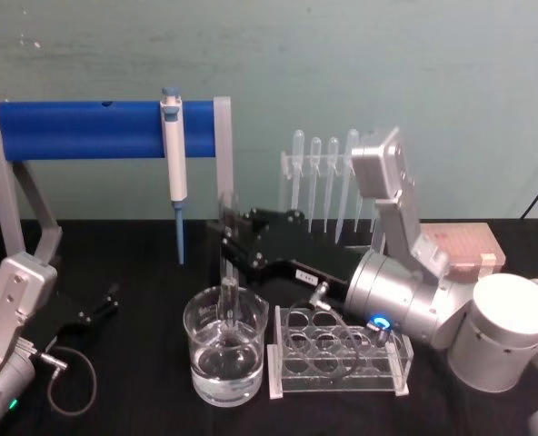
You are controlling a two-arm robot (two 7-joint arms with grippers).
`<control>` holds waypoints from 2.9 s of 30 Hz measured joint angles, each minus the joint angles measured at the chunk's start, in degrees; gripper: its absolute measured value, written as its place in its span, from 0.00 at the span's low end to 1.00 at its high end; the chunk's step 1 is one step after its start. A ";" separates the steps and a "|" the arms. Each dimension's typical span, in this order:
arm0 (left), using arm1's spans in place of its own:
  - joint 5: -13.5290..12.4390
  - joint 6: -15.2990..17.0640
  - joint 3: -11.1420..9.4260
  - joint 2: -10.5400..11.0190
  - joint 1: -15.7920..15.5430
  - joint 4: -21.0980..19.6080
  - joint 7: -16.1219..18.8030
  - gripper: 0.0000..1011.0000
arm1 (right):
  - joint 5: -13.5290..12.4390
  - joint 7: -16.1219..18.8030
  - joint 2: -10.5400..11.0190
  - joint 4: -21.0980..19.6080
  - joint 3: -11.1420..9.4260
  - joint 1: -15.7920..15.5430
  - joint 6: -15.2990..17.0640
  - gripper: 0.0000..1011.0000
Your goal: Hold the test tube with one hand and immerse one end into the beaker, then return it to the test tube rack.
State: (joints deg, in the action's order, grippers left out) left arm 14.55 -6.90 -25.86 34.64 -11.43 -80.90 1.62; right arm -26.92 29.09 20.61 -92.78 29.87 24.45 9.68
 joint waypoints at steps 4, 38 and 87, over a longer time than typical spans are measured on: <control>0.00 0.00 0.00 0.00 0.00 0.00 0.00 0.99 | -0.64 -0.51 1.22 -2.06 -0.26 0.97 1.74 0.22; 0.00 0.00 0.00 0.00 0.00 0.00 0.00 0.99 | -5.76 -3.66 9.41 -0.30 -8.26 -7.13 -3.99 0.22; 0.00 0.00 0.00 0.00 0.00 0.00 0.00 0.99 | 0.53 -0.92 4.79 9.61 -5.45 -6.53 -10.37 0.24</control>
State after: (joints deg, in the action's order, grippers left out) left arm 14.55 -6.90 -25.86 34.64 -11.43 -80.90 1.62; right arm -26.38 28.17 25.40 -83.18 24.42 17.92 -0.69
